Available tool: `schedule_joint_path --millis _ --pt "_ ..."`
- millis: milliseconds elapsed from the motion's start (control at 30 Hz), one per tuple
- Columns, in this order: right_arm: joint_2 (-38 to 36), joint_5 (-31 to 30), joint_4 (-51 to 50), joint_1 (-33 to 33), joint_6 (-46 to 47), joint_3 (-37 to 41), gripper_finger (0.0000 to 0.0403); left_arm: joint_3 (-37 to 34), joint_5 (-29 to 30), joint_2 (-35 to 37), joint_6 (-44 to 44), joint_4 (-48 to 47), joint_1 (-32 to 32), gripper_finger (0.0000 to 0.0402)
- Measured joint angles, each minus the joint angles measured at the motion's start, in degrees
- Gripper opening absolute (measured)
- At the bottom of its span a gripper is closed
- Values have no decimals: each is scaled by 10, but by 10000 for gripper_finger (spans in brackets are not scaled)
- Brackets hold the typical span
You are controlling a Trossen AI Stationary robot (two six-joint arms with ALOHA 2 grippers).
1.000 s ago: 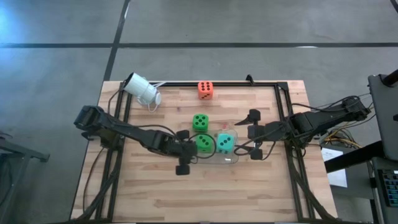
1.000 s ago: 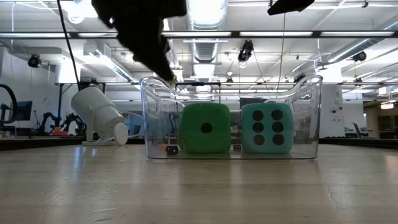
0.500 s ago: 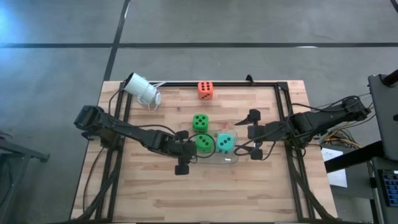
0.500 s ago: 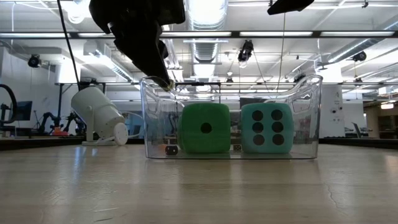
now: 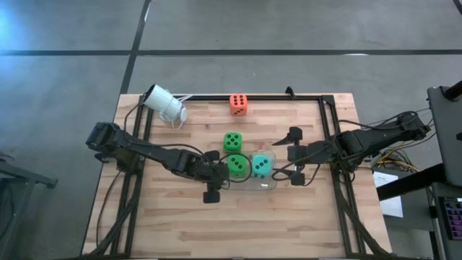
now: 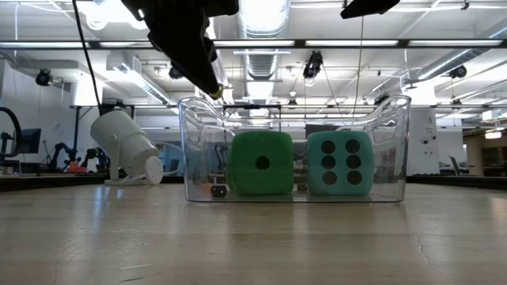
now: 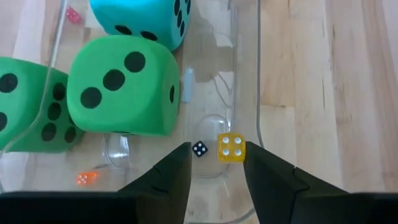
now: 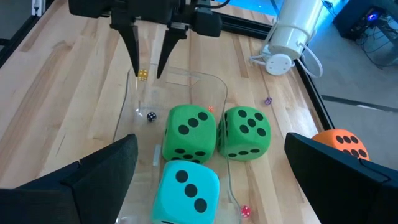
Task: Pick & Place Dice
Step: Put the small yellow die into the transparent bin
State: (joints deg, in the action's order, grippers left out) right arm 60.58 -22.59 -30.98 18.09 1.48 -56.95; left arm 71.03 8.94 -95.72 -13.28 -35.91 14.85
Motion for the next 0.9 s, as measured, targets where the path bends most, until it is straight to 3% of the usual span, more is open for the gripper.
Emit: schedule_joint_path --millis 900 --pt "0 0 0 0 -4 0 400 -1 7 -22 38 5 -18 147"
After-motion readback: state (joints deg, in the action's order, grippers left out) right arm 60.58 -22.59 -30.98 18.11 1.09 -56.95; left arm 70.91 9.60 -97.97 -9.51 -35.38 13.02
